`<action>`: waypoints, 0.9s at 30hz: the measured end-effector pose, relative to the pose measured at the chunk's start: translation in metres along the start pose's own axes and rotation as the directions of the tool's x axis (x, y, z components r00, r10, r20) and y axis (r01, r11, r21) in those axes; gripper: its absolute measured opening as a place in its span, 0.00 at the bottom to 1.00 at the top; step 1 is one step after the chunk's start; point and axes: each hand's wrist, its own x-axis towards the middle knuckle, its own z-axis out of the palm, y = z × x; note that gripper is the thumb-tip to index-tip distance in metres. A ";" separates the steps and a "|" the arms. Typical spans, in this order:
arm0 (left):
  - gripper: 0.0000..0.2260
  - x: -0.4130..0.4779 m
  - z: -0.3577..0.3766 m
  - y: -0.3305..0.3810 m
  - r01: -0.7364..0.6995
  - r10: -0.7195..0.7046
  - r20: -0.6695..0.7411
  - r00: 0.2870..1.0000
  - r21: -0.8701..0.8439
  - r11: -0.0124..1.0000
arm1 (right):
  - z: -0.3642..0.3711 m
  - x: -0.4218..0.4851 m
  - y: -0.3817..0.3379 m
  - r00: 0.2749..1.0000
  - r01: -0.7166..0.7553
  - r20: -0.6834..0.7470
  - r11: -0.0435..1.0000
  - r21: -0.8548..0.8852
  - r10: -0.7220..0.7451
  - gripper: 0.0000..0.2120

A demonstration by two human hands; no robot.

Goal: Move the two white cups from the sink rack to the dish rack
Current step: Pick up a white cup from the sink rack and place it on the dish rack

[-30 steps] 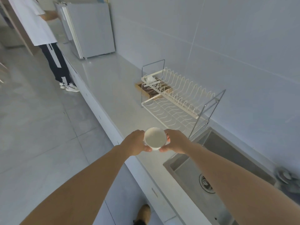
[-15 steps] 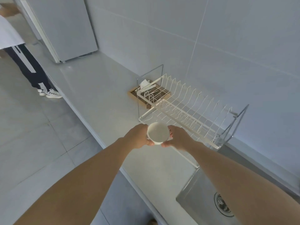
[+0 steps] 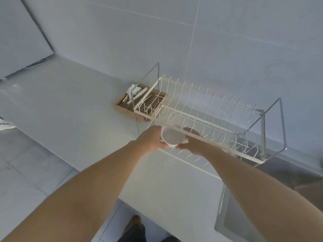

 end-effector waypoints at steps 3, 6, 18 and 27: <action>0.33 0.020 -0.002 -0.012 -0.075 0.079 0.061 0.995 -0.066 0.995 | 0.004 0.013 0.003 0.999 -0.006 -0.039 0.999 0.053 0.008 0.29; 0.27 0.035 -0.002 -0.023 -0.099 0.103 0.078 0.992 -0.051 0.994 | 0.007 0.020 0.001 0.998 -0.037 -0.050 0.997 0.068 0.040 0.27; 0.27 0.070 0.000 -0.044 -0.076 0.075 0.111 0.991 0.010 0.997 | 0.005 0.038 0.000 0.993 0.109 -0.053 0.994 0.025 -0.108 0.28; 0.23 0.056 -0.007 -0.043 -0.118 0.112 0.082 0.990 0.065 0.991 | 0.014 0.022 -0.004 0.989 -0.052 -0.133 0.996 0.071 0.061 0.25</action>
